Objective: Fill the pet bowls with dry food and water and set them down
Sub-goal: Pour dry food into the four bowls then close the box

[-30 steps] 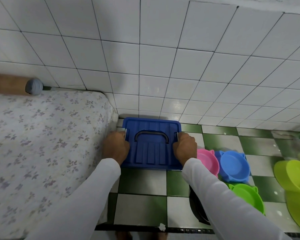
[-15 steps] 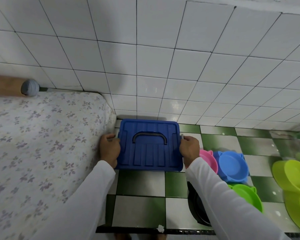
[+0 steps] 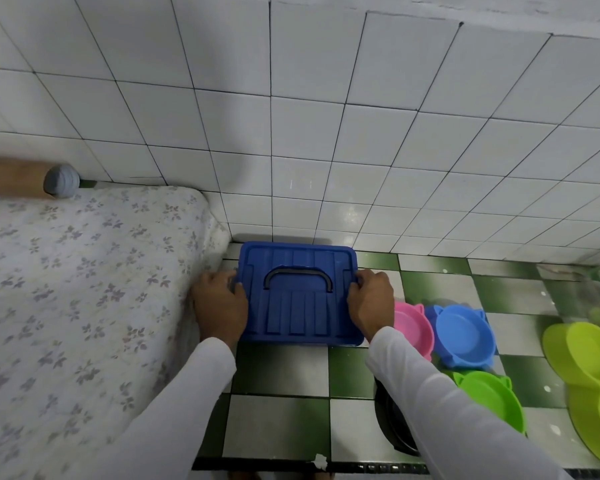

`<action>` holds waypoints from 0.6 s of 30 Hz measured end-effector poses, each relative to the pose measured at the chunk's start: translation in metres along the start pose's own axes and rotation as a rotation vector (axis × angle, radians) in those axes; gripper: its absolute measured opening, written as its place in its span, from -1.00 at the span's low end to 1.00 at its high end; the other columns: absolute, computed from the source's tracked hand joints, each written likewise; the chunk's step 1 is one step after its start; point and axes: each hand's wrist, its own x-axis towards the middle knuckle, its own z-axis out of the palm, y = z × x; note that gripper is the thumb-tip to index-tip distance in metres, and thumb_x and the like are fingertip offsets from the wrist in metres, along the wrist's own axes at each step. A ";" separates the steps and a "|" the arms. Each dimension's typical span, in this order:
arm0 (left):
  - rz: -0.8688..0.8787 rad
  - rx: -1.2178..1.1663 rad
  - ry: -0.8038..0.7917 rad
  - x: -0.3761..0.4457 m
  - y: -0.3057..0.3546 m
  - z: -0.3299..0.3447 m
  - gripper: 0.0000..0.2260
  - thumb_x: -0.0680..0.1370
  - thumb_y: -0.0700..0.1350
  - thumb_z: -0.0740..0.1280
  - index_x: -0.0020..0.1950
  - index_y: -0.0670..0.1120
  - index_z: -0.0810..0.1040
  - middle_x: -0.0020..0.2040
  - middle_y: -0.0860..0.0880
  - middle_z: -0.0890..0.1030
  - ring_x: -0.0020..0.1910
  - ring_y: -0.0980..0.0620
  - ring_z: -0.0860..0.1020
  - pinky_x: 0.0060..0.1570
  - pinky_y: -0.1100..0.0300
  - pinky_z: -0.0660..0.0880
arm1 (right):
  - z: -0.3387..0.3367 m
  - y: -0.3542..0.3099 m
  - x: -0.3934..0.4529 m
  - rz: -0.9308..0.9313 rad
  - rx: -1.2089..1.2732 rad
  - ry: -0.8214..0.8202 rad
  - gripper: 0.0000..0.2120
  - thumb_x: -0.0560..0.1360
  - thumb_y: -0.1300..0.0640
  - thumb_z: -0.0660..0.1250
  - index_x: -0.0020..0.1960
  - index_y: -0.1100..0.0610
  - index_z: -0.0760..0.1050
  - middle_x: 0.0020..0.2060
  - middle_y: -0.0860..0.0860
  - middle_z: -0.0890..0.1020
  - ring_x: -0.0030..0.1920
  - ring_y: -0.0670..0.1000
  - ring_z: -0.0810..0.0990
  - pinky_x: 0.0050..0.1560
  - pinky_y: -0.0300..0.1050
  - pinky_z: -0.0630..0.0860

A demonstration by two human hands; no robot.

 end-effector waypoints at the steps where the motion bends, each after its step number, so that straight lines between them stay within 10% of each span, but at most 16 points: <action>1: 0.016 0.025 -0.026 -0.001 0.001 0.002 -0.84 0.61 -0.15 0.39 0.17 -0.14 0.65 0.10 -0.12 0.61 0.07 -0.11 0.59 0.09 -0.01 0.61 | 0.000 -0.001 -0.001 -0.002 -0.017 -0.018 -0.72 0.60 0.24 0.25 0.26 0.25 0.57 0.12 0.23 0.54 0.06 0.25 0.56 0.09 0.02 0.53; 18: -0.012 0.065 -0.090 0.009 0.012 -0.008 -0.81 0.63 -0.20 0.31 0.16 -0.16 0.68 -0.02 -0.12 0.66 -0.10 -0.07 0.62 -0.11 0.07 0.62 | -0.016 -0.009 -0.006 0.075 0.140 -0.030 -0.59 0.47 0.20 0.35 0.31 0.16 0.58 0.05 0.16 0.66 0.00 0.18 0.64 0.11 0.02 0.61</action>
